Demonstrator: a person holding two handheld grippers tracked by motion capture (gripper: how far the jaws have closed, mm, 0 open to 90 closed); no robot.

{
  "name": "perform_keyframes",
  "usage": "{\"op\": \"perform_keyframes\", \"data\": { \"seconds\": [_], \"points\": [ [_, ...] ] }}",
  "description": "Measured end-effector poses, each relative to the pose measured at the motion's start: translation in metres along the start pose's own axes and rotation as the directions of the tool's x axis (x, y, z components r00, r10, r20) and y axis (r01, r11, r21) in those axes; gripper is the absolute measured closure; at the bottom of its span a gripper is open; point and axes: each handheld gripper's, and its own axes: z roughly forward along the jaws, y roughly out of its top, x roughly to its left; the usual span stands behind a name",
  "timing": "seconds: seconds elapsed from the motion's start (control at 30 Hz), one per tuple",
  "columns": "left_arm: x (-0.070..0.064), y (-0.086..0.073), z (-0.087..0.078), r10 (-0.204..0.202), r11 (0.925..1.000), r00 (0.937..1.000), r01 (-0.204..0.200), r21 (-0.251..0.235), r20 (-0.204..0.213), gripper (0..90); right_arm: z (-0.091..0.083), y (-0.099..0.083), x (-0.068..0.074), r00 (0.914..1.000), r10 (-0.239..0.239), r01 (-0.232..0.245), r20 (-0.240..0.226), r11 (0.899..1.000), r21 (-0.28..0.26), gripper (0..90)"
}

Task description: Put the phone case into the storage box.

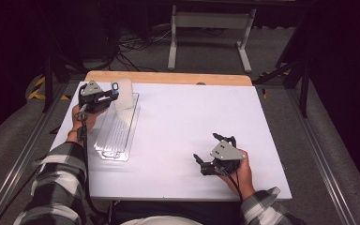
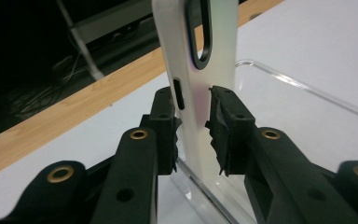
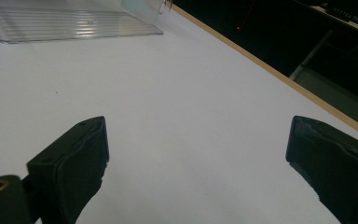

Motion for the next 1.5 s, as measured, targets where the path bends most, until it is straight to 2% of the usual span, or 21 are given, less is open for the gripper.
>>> {"op": "perform_keyframes", "data": {
  "seconds": [0.03, 0.13, 0.3, 0.6, 0.73, 0.83, 0.87, 1.1, 1.17, 1.37, 1.43, 1.5],
  "points": [
    [0.000, 0.000, 0.001, 0.004, 0.9998, 0.9993, -0.003, 0.018, -0.037, 70.0, 0.000, 0.000, 0.000, 1.0000, -0.003, 0.003, -0.001, 1.000, 0.000, 6.4],
    [0.001, -0.002, 0.002, -0.005, 0.9998, 0.9979, 0.006, 0.018, -0.065, 77.4, 0.000, 0.000, 0.000, 1.0000, -0.003, 0.003, -0.001, 1.000, -0.001, 6.4],
    [0.000, -0.003, 0.004, -0.024, 0.9995, 0.9975, 0.025, 0.021, -0.066, 75.7, 0.000, 0.000, 0.000, 1.0000, -0.004, 0.004, 0.000, 1.000, -0.001, 6.4],
    [-0.001, -0.001, 0.004, -0.022, 0.9995, 0.9968, 0.024, 0.022, -0.077, 74.3, 0.000, 0.000, 0.000, 1.0000, -0.006, 0.006, -0.002, 1.000, 0.002, 6.4],
    [-0.001, -0.001, 0.003, -0.033, 0.9994, 0.9949, 0.034, 0.009, -0.095, 71.6, 0.000, 0.000, 0.001, 0.9999, -0.007, 0.007, -0.008, 1.000, 0.006, 6.4],
    [-0.002, 0.002, 0.000, -0.058, 0.9980, 0.9921, 0.055, -0.029, -0.111, 69.5, 0.001, 0.000, 0.001, 0.9999, -0.008, 0.008, -0.011, 1.000, 0.010, 6.4],
    [-0.001, 0.003, -0.002, -0.057, 0.9979, 0.9900, 0.052, -0.039, -0.129, 68.0, 0.001, 0.000, 0.001, 0.9999, -0.008, 0.008, -0.012, 1.000, 0.009, 6.4],
    [-0.002, 0.012, -0.005, -0.100, 0.9927, 0.9845, 0.089, -0.082, -0.144, 65.8, 0.002, 0.000, 0.002, 0.9999, -0.008, 0.009, -0.012, 1.000, 0.018, 6.8],
    [-0.002, 0.015, -0.003, -0.098, 0.9933, 0.9815, 0.087, -0.076, -0.164, 64.5, 0.002, 0.000, 0.002, 0.9999, -0.006, 0.006, -0.013, 1.000, 0.020, 6.8],
    [-0.003, 0.021, 0.003, -0.108, 0.9926, 0.9779, 0.096, -0.075, -0.179, 63.6, 0.002, -0.001, 0.001, 0.9999, -0.007, 0.007, -0.012, 1.000, 0.027, 7.1],
    [-0.005, 0.024, 0.005, -0.102, 0.9933, 0.9783, 0.091, -0.072, -0.180, 63.2, 0.002, -0.001, 0.001, 0.9999, -0.005, 0.005, -0.014, 1.000, 0.027, 7.2],
    [-0.007, 0.026, 0.008, -0.086, 0.9954, 0.9759, 0.076, -0.058, -0.201, 62.3, 0.002, 0.000, 0.002, 0.9999, -0.006, 0.007, -0.012, 1.000, 0.030, 7.5]
  ]
}}
